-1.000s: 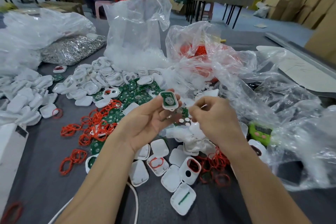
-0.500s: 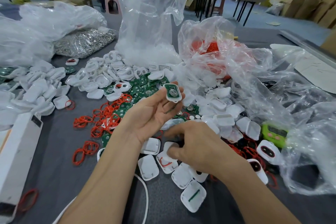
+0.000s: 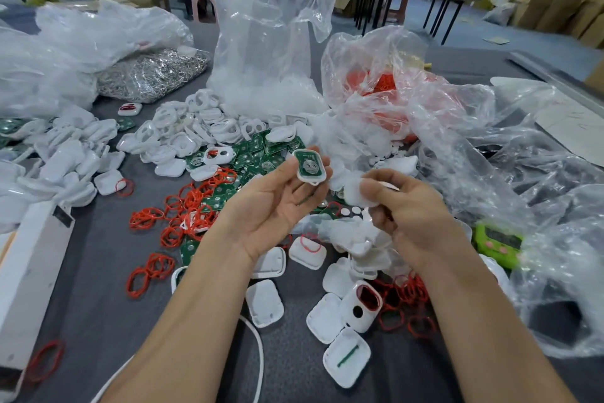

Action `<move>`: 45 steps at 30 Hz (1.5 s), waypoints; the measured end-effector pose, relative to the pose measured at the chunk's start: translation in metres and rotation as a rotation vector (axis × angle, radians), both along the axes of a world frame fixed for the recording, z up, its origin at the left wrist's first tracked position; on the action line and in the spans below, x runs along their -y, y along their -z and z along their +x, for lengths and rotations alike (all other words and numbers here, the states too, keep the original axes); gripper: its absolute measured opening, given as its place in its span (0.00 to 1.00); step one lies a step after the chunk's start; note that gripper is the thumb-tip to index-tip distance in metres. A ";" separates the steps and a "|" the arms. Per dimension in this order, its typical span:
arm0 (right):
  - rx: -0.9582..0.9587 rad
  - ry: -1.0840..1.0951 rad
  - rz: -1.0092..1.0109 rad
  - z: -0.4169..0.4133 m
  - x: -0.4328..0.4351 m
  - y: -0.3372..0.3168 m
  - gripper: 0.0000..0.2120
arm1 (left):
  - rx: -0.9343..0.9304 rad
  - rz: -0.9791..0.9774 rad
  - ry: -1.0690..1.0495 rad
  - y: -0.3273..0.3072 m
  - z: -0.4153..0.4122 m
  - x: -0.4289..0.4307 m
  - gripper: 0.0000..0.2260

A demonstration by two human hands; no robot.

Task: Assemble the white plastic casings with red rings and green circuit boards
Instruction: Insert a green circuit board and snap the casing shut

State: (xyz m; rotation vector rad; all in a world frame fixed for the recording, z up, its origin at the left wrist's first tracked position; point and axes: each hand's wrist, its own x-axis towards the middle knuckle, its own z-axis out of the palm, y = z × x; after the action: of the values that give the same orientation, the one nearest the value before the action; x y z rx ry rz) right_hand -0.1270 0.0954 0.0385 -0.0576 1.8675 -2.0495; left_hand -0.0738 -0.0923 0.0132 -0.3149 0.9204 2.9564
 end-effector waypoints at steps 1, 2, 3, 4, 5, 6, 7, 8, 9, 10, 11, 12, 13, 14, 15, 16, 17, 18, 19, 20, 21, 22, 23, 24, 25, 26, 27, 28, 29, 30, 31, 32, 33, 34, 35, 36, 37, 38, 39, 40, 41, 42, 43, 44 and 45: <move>0.079 0.034 -0.108 -0.004 -0.001 0.002 0.08 | 0.004 -0.006 0.005 0.001 -0.001 -0.001 0.17; 0.128 0.042 -0.182 -0.005 -0.001 0.003 0.07 | 0.009 -0.012 0.010 0.003 -0.002 -0.002 0.17; 0.146 0.028 -0.220 -0.006 -0.001 0.006 0.06 | 0.015 -0.019 0.016 0.004 -0.002 -0.004 0.16; 0.147 -0.002 -0.243 -0.005 -0.002 0.007 0.04 | 0.020 -0.028 0.025 0.005 -0.004 -0.005 0.16; 0.138 -0.035 -0.262 -0.005 -0.002 0.008 0.04 | 0.025 -0.041 0.035 0.005 -0.005 -0.005 0.15; 0.131 -0.062 -0.280 -0.006 -0.003 0.010 0.05 | 0.030 -0.058 0.046 0.006 -0.006 -0.006 0.15; 0.128 -0.078 -0.296 -0.007 -0.005 0.011 0.07 | 0.034 -0.079 0.061 0.006 -0.006 -0.007 0.14; 0.132 -0.092 -0.316 -0.009 -0.006 0.012 0.07 | 0.034 -0.102 0.080 0.007 -0.007 -0.008 0.14; 0.140 -0.110 -0.337 -0.010 -0.008 0.014 0.07 | 0.029 -0.125 0.103 0.007 -0.007 -0.009 0.14; 0.149 -0.132 -0.353 -0.010 -0.008 0.016 0.07 | 0.019 -0.143 0.128 0.007 -0.007 -0.010 0.14; 0.154 -0.155 -0.357 -0.011 -0.009 0.017 0.07 | 0.011 -0.156 0.152 0.007 -0.007 -0.011 0.15; 0.149 -0.173 -0.352 -0.011 -0.009 0.018 0.08 | 0.007 -0.167 0.167 0.007 -0.007 -0.012 0.15; 0.137 -0.179 -0.340 -0.011 -0.009 0.019 0.08 | 0.008 -0.179 0.172 0.007 -0.007 -0.013 0.15; 0.117 -0.170 -0.315 -0.012 -0.009 0.019 0.08 | 0.015 -0.193 0.170 0.006 -0.006 -0.014 0.15; 0.082 -0.147 -0.280 -0.013 -0.010 0.019 0.08 | 0.024 -0.207 0.168 0.006 -0.006 -0.015 0.15; 0.032 -0.123 -0.242 -0.014 -0.010 0.019 0.09 | 0.031 -0.219 0.170 0.005 -0.006 -0.016 0.15; -0.031 -0.107 -0.208 -0.015 -0.010 0.018 0.12 | 0.033 -0.230 0.178 0.004 -0.005 -0.017 0.15; -0.101 -0.106 -0.178 -0.015 -0.010 0.016 0.15 | 0.032 -0.240 0.190 0.003 -0.005 -0.018 0.15; -0.169 -0.114 -0.153 -0.014 -0.010 0.014 0.16 | 0.032 -0.249 0.200 0.003 -0.004 -0.020 0.15; -0.232 -0.128 -0.128 -0.012 -0.010 0.011 0.17 | 0.033 -0.258 0.209 0.002 -0.004 -0.021 0.16; -0.292 -0.143 -0.099 -0.011 -0.009 0.010 0.16 | 0.035 -0.268 0.218 0.003 -0.003 -0.021 0.16; -0.346 -0.152 -0.065 -0.010 -0.009 0.009 0.15 | 0.036 -0.281 0.228 0.003 -0.003 -0.022 0.16; -0.394 -0.160 -0.027 -0.010 -0.008 0.008 0.14 | 0.035 -0.292 0.238 0.003 -0.003 -0.022 0.16; -0.429 -0.167 0.007 -0.010 -0.007 0.008 0.14 | 0.034 -0.300 0.245 0.004 -0.003 -0.022 0.16; -0.454 -0.174 0.032 -0.011 -0.006 0.008 0.14 | 0.033 -0.304 0.251 0.004 -0.003 -0.022 0.16; -0.469 -0.180 0.047 -0.012 -0.006 0.009 0.14 | 0.031 -0.307 0.257 0.004 -0.002 -0.022 0.15; -0.482 -0.182 0.056 -0.012 -0.005 0.010 0.15 | 0.027 -0.309 0.261 0.005 -0.002 -0.022 0.14; -0.497 -0.183 0.068 -0.013 -0.005 0.011 0.15 | 0.023 -0.306 0.263 0.005 -0.003 -0.023 0.14; -0.517 -0.183 0.085 -0.013 -0.005 0.013 0.15 | 0.018 -0.300 0.266 0.005 -0.002 -0.023 0.14; -0.544 -0.183 0.110 -0.012 -0.005 0.014 0.14 | 0.012 -0.297 0.269 0.005 -0.002 -0.023 0.13; -0.572 -0.183 0.138 -0.012 -0.005 0.015 0.14 | 0.006 -0.297 0.272 0.005 -0.002 -0.023 0.13; -0.597 -0.183 0.164 -0.012 -0.005 0.016 0.14 | 0.002 -0.297 0.273 0.005 -0.002 -0.023 0.13; -0.617 -0.183 0.183 -0.011 -0.005 0.016 0.14 | 0.001 -0.298 0.274 0.005 -0.002 -0.023 0.13; -0.635 -0.184 0.196 -0.010 -0.005 0.016 0.14 | 0.000 -0.297 0.274 0.005 -0.001 -0.023 0.13; -0.653 -0.182 0.205 -0.009 -0.005 0.015 0.14 | -0.002 -0.293 0.273 0.005 -0.001 -0.023 0.13; -0.666 -0.178 0.209 -0.008 -0.005 0.015 0.14 | -0.004 -0.289 0.275 0.005 -0.001 -0.023 0.13; -0.675 -0.172 0.210 -0.007 -0.004 0.014 0.14 | -0.007 -0.287 0.276 0.005 -0.001 -0.023 0.13; -0.679 -0.165 0.209 -0.006 -0.004 0.015 0.13 | -0.010 -0.288 0.277 0.005 -0.001 -0.023 0.12; -0.683 -0.155 0.210 -0.005 -0.003 0.015 0.13 | -0.012 -0.290 0.277 0.005 -0.001 -0.023 0.12; -0.689 -0.143 0.217 -0.004 -0.001 0.016 0.12 | -0.014 -0.293 0.275 0.005 -0.001 -0.022 0.12; -0.694 -0.130 0.228 -0.003 0.000 0.016 0.12 | -0.018 -0.292 0.273 0.005 -0.001 -0.022 0.12; -0.697 -0.116 0.239 -0.003 0.001 0.017 0.11 | -0.022 -0.290 0.272 0.005 -0.001 -0.022 0.12; -0.700 -0.105 0.242 -0.003 0.003 0.017 0.10 | -0.026 -0.291 0.269 0.005 -0.001 -0.021 0.12; -0.702 -0.097 0.244 -0.002 0.004 0.018 0.10 | -0.028 -0.296 0.265 0.006 -0.001 -0.021 0.12; -0.704 -0.088 0.250 -0.002 0.005 0.018 0.10 | -0.024 -0.301 0.259 0.006 -0.001 -0.020 0.12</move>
State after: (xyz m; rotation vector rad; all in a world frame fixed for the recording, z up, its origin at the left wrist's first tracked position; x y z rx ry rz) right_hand -0.1288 0.0909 0.0204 -0.8764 2.4439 -1.8501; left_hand -0.0750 -0.0719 0.0074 -0.1516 1.3015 2.5926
